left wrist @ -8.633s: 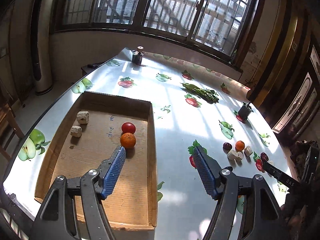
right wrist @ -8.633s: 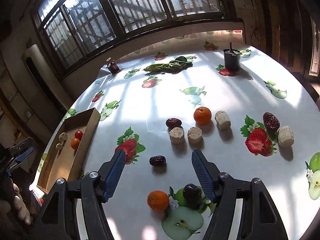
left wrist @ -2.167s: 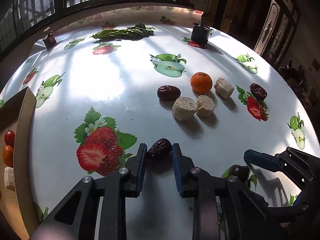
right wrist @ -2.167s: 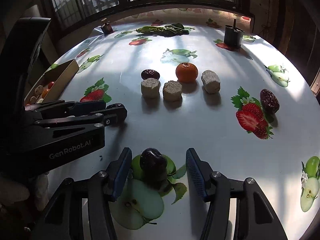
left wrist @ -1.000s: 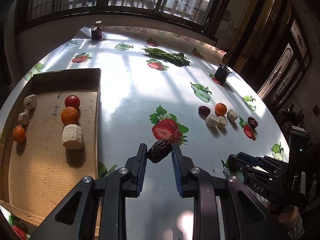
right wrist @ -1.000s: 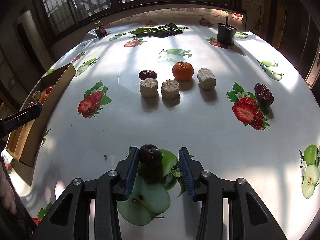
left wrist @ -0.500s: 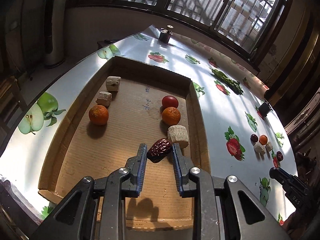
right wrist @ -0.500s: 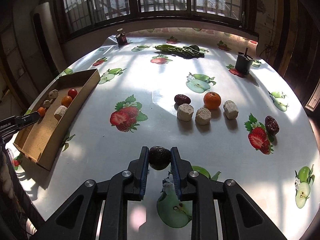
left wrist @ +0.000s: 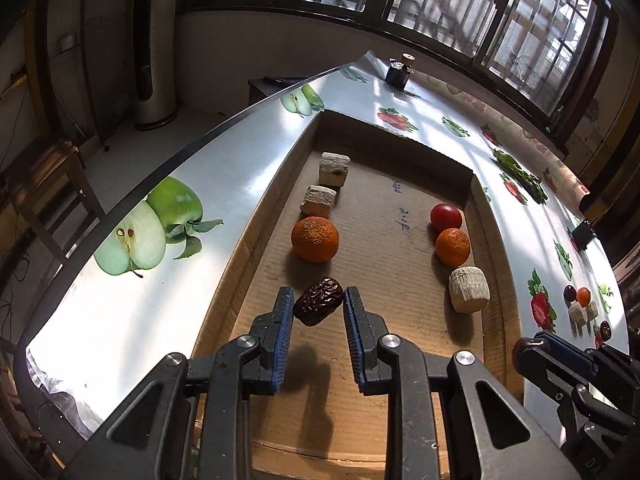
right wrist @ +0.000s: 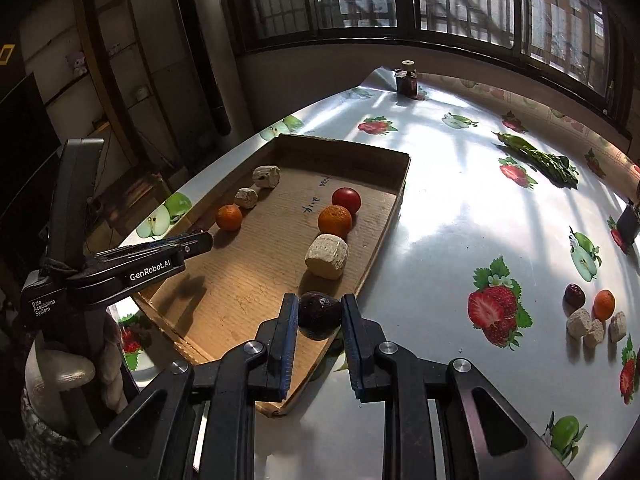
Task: Organize fruits
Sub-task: 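Carry the date into the box with left tool while right tool drops the plum there, then move both open tools back over the remaining items on the table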
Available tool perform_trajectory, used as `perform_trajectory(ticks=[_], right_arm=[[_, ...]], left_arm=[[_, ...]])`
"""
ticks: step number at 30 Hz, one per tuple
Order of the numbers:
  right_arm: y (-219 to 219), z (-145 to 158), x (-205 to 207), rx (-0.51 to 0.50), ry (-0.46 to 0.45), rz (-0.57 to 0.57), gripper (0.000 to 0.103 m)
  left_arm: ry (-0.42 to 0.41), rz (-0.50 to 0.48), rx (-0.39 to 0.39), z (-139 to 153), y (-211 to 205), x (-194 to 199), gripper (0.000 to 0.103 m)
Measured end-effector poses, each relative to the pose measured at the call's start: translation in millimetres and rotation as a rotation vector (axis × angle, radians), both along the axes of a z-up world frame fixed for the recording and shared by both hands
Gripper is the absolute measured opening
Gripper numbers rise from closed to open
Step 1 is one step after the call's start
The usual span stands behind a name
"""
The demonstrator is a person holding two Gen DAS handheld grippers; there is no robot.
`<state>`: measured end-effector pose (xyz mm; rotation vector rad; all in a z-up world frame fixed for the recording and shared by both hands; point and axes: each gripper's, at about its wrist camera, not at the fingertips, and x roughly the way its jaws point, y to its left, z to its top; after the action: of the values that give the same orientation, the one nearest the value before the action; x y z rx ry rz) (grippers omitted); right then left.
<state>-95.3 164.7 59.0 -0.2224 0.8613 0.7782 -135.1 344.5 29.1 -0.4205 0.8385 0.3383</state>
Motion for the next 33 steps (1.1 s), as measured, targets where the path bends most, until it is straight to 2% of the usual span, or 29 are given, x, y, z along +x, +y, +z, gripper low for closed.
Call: perform_trajectory(ticks=[5,9,13,16,18,20,25,29,31,33], right_arm=[[30,-29,9,-0.058,0.033,0.009,0.024],[40,-38,12,-0.074,0.037,0.01,0.024],[40,-38,17,-0.044,0.069,0.011,0.026],[34,-33,18,-0.016,0.071,-0.011,0.035],[26,-28,18,0.009,0.075,-0.032,0.045],[16,-20,14,0.035,0.071,-0.053,0.048],[-19,1,-6,0.137,0.055,-0.087,0.049],[-57,11,-18,0.273,0.135,-0.109,0.049],[-75,13,-21,0.319,0.175,-0.119,0.052],[-93,15,-25,0.336,0.177,-0.149,0.054]], left_arm=[[-0.001,0.007,-0.017,-4,7,-1,0.025],[-0.012,0.003,-0.033,-4,10,-2,0.038],[-0.035,0.013,-0.045,1,14,-6,0.048],[-0.049,0.018,-0.044,7,15,-10,0.05],[-0.058,0.021,-0.036,12,13,-14,0.051],[-0.072,0.022,-0.028,19,10,-18,0.051],[-0.11,-0.005,0.019,39,-11,-27,0.052],[-0.145,-0.045,0.084,57,-40,-35,0.053],[-0.166,-0.068,0.118,67,-56,-42,0.053],[-0.188,-0.091,0.147,77,-71,-49,0.053]])
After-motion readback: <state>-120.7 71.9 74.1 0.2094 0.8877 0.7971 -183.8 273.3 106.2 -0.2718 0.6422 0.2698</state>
